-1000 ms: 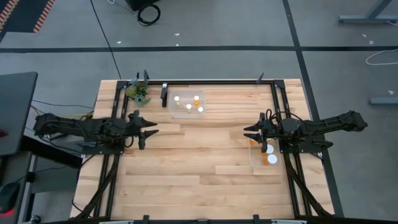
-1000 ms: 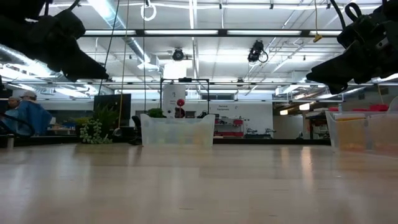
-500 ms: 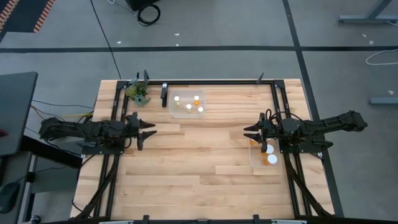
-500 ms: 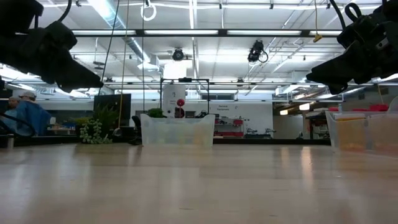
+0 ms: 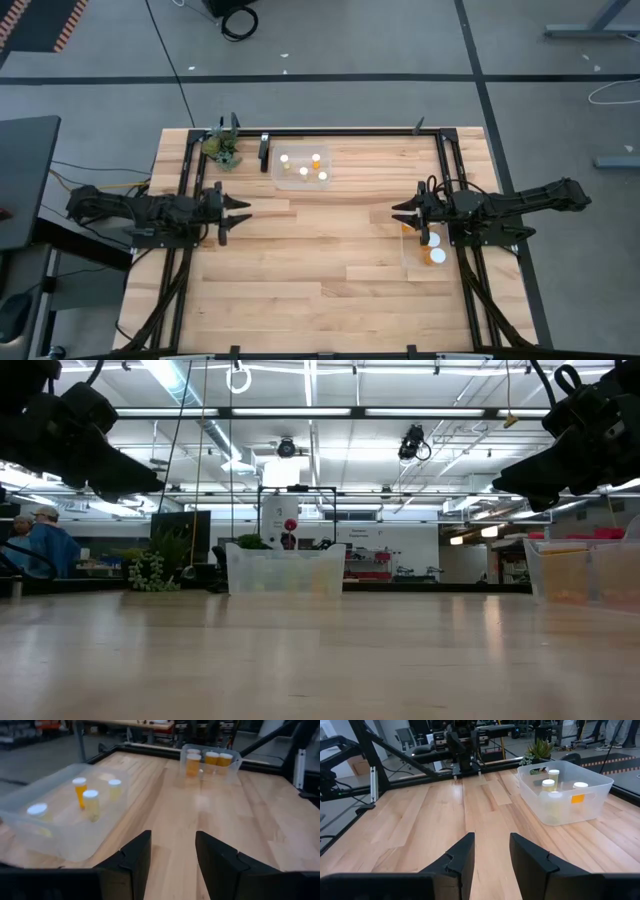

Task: Pick and place medicine bottles into bin by pill shape (circle, oval)
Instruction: Return to Home Position

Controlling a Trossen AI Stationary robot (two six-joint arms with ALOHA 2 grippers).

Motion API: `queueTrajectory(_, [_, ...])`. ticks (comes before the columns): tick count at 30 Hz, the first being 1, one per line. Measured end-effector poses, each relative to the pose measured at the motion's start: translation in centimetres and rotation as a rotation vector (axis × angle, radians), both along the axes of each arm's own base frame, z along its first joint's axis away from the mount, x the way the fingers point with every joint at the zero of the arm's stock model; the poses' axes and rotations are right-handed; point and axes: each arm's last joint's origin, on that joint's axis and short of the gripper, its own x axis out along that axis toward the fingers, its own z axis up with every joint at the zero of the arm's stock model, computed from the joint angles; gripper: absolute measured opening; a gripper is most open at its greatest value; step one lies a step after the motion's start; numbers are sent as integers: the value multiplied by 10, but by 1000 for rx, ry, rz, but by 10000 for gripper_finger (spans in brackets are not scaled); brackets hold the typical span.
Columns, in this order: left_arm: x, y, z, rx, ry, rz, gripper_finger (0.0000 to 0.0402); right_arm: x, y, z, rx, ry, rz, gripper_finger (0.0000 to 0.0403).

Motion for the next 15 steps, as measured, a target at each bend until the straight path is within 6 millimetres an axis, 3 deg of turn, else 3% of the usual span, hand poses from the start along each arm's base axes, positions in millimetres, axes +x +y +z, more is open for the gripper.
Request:
queueTrajectory(7, [-1, -1, 5, 78, -51, -1, 156, 0, 0, 0, 0, 0, 0, 129])
queueTrajectory(15, [-10, 0, 13, 136, -136, -9, 116, 0, 0, 0, 0, 1, 0, 129])
